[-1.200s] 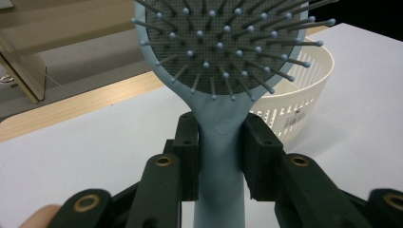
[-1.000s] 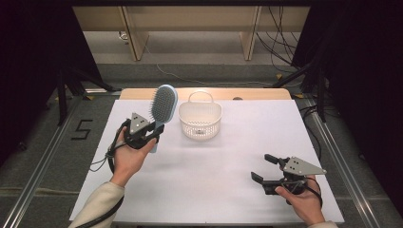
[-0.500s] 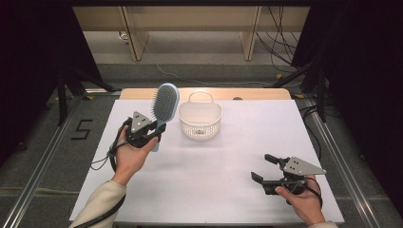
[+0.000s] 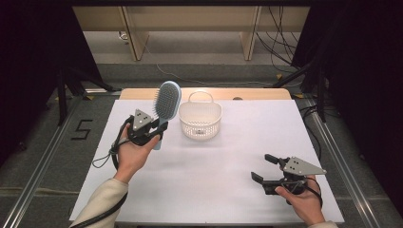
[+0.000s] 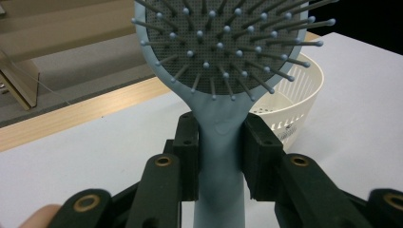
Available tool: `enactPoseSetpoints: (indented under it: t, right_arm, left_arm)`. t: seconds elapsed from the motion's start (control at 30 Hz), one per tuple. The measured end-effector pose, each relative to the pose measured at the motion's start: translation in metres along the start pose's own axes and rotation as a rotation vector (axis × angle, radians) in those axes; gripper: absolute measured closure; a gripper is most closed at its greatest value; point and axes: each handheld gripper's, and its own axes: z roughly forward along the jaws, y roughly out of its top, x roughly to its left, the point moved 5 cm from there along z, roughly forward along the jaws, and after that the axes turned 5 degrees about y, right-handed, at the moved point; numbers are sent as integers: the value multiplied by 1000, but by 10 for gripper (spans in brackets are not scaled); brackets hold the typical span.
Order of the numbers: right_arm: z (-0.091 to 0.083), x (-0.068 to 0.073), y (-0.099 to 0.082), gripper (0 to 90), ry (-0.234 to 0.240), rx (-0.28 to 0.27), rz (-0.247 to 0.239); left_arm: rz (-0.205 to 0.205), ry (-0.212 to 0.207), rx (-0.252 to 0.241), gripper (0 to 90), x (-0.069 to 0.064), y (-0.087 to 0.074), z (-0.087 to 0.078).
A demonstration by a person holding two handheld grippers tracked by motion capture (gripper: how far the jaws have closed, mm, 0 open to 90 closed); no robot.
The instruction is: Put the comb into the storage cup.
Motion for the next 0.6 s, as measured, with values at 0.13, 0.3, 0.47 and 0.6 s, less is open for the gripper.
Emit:
enactPoseSetpoints:
  t: [0.13,0.3,0.47,0.6]
  right_arm:
    - [0,0,0,165,0,0,-1]
    - [0,0,0,165,0,0,0]
    - [0,0,0,165,0,-1,2]
    - [0,-1,0,165,0,1,3]
  left_arm:
    - [-2,-1,-3,699,0,2,0]
    - [-7,-1,-4,699,0,3,1]
    - [-6,-6,-2,699,-2,3,3]
    - [-2,-12,1,699,-4,3,5]
